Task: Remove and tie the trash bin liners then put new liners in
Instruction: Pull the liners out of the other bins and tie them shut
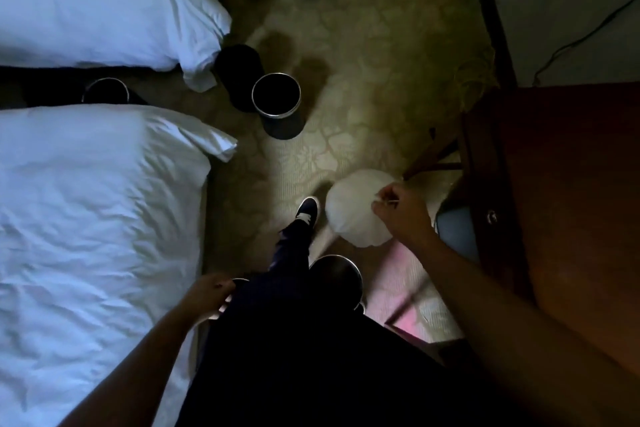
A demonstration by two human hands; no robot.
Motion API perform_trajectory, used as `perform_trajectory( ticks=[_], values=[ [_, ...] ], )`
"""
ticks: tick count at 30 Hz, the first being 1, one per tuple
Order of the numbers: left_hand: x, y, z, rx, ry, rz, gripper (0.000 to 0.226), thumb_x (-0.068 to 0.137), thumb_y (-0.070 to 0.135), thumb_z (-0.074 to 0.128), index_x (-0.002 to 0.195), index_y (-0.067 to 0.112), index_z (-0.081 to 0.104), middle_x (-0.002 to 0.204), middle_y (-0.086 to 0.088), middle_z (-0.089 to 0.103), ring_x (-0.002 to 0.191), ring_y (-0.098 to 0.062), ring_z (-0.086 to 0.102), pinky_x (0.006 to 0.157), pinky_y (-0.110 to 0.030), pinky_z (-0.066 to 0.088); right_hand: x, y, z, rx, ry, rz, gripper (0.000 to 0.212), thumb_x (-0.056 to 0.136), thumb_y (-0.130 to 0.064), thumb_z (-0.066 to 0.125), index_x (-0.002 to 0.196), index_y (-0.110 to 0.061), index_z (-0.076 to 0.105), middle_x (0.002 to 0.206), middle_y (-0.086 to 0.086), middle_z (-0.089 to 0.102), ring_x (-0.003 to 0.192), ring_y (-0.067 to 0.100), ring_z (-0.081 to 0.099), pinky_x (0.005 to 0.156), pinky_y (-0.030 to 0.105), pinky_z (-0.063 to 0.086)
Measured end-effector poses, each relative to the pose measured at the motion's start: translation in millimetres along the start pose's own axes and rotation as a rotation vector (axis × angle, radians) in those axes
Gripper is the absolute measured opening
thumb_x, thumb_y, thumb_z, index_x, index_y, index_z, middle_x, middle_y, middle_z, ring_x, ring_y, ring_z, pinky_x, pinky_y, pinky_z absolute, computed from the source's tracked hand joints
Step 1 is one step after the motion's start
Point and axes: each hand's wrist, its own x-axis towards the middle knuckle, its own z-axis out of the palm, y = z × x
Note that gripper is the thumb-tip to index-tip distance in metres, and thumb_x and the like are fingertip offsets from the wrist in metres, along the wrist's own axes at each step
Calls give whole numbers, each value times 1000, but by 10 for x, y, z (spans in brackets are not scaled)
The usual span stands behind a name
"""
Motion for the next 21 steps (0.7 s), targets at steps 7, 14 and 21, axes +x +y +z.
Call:
perform_trajectory(
  ticks=[7,14,21],
  values=[
    [1035,1322,-811,51,-93,144,16,97,20,62,97,5,68,83,-6,66,79,-22,64,71,-32,51,860,-51,-182,-295,-14,111,12,84,-10,73,88,-16,63,82,2,64,82,24,61,72,28,40],
    [1630,3341,-1665,184,-153,317,18,100,11,53,86,3,62,71,-10,61,56,-15,57,48,-20,45,1495,-80,-571,-488,169,153,15,72,0,77,83,-3,67,79,16,68,74,37,68,68,41,54],
    [2372,5260,-2035,195,-104,449,16,98,13,54,94,6,68,81,-12,70,68,-21,67,59,-26,50,2514,-248,-991,-273,168,395,20,84,-4,74,90,-17,60,87,-3,60,85,24,61,74,28,38]
  ],
)
